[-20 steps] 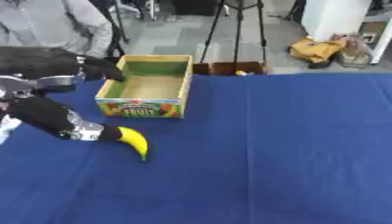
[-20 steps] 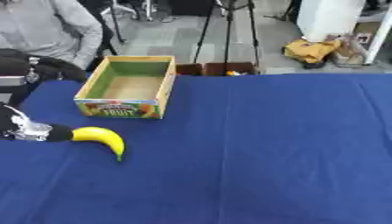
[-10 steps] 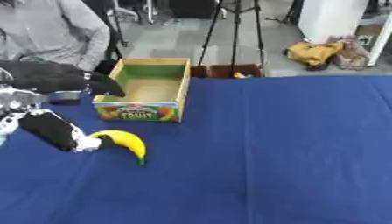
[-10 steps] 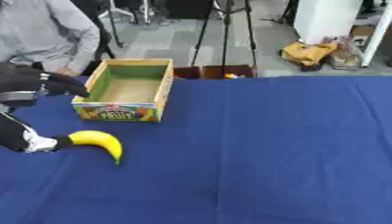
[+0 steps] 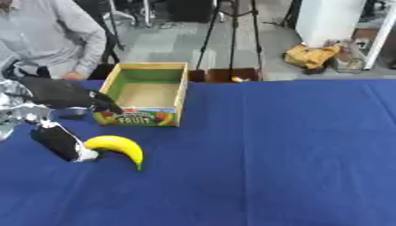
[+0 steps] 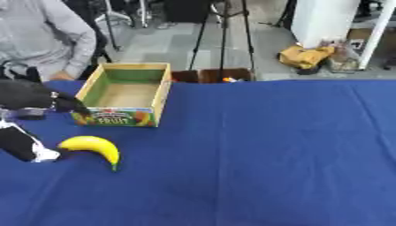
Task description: Pick up objects on the table and place them in the box.
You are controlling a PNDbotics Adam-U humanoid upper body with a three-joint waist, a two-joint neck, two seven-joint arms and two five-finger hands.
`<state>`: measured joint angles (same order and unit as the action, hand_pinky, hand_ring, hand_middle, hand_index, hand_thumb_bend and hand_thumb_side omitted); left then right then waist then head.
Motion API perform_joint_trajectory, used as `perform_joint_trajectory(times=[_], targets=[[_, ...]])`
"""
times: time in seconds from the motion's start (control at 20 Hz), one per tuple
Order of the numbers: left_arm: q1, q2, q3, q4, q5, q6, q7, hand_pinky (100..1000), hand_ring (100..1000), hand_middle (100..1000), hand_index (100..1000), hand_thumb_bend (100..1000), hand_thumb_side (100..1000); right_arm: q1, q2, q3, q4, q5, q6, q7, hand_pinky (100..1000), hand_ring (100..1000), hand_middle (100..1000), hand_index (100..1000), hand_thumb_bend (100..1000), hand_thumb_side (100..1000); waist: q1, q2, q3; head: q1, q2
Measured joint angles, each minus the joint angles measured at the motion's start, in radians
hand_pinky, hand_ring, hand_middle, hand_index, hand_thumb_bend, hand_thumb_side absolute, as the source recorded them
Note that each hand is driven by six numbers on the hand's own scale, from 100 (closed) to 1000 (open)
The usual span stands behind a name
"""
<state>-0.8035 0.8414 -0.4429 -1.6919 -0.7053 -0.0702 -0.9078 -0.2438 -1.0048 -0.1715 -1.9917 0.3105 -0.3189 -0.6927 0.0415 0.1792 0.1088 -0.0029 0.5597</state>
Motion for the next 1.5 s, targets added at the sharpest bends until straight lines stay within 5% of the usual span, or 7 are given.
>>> perform_joint_trajectory(times=[0.4, 0.5, 1.5], targets=[[-0.021, -0.033, -0.015, 0.076, -0.017, -0.021, 0.0, 757, 795, 886, 1000, 395, 620, -0.003, 0.007, 0.0, 0.0, 0.0, -0.002, 0.002, 761, 840, 816, 831, 100, 908, -0.001, 0.009, -0.002, 0.007, -0.007], [-0.023, -0.04, -0.015, 0.093, -0.018, -0.024, 0.0, 827, 937, 888, 1000, 371, 599, -0.003, 0.007, 0.001, 0.0, 0.0, -0.002, 0.002, 762, 840, 814, 830, 100, 908, -0.002, 0.012, -0.003, 0.009, -0.008], [-0.046, -0.136, -0.009, 0.289, -0.045, -0.023, 0.0, 729, 880, 881, 963, 220, 494, -0.003, 0.016, 0.001, 0.0, 0.0, -0.003, 0.001, 763, 830, 804, 830, 100, 909, -0.013, 0.02, -0.014, 0.016, -0.034]])
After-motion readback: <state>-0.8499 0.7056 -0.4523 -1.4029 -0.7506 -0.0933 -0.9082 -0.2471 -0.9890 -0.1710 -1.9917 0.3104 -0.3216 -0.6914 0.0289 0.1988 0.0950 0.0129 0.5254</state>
